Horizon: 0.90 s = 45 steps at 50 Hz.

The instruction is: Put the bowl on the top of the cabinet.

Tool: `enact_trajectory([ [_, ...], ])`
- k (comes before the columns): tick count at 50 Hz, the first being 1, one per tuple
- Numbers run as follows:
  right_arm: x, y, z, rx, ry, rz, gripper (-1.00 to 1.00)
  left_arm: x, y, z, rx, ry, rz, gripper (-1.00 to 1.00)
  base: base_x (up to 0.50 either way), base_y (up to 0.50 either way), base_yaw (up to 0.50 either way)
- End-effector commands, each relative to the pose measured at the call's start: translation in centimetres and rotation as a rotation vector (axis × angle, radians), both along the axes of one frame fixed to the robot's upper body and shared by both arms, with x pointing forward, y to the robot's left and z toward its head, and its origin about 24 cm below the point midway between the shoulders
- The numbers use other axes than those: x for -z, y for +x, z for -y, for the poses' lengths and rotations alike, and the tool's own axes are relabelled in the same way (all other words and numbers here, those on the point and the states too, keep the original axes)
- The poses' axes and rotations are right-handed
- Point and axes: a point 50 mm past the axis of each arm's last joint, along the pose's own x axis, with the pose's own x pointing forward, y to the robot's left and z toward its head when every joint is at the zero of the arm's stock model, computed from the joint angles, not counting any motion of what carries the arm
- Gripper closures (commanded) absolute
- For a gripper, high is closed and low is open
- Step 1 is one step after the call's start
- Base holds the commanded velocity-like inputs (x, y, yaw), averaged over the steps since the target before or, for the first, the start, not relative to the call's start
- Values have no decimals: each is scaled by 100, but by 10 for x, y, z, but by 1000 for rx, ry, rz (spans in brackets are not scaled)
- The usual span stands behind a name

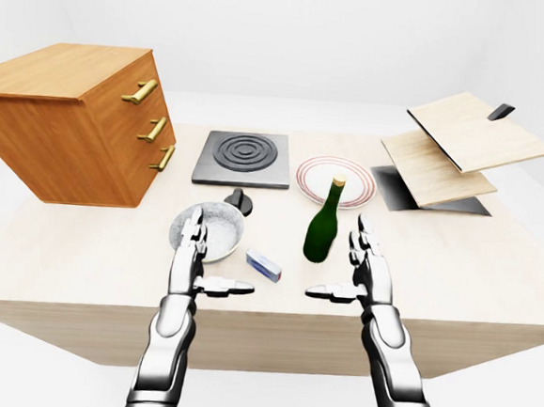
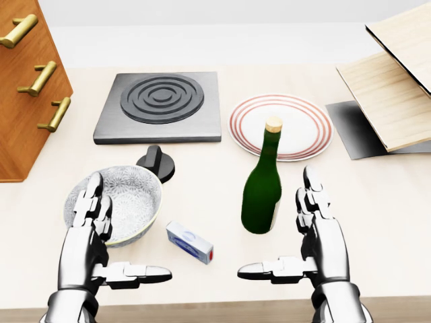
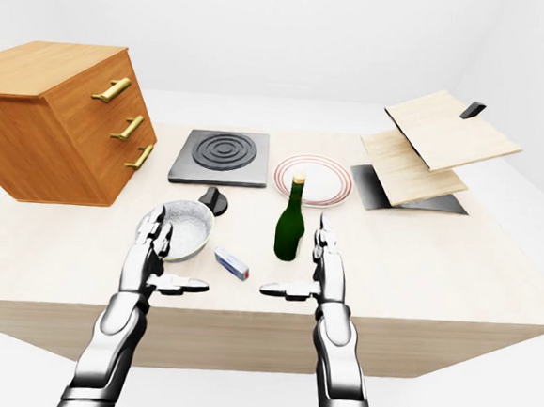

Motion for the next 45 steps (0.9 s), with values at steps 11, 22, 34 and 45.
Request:
enact_trajectory([
  [11,-4,2,8,-3,37,46,-100,1,3,-11,-27,2,6,-100,0,0,0],
  [22,-41,-25,4,9,-79,218,-100,-44,-28,-12,-81,75,239,-100,0,0,0],
  [34,-60,-35,4,30,-120,300,-100,-72,-48,-14,-135,100,356,-100,0,0,0],
  [45,-63,-37,5,40,-148,314,-100,-74,-49,-14,-141,108,365,-100,0,10,0],
])
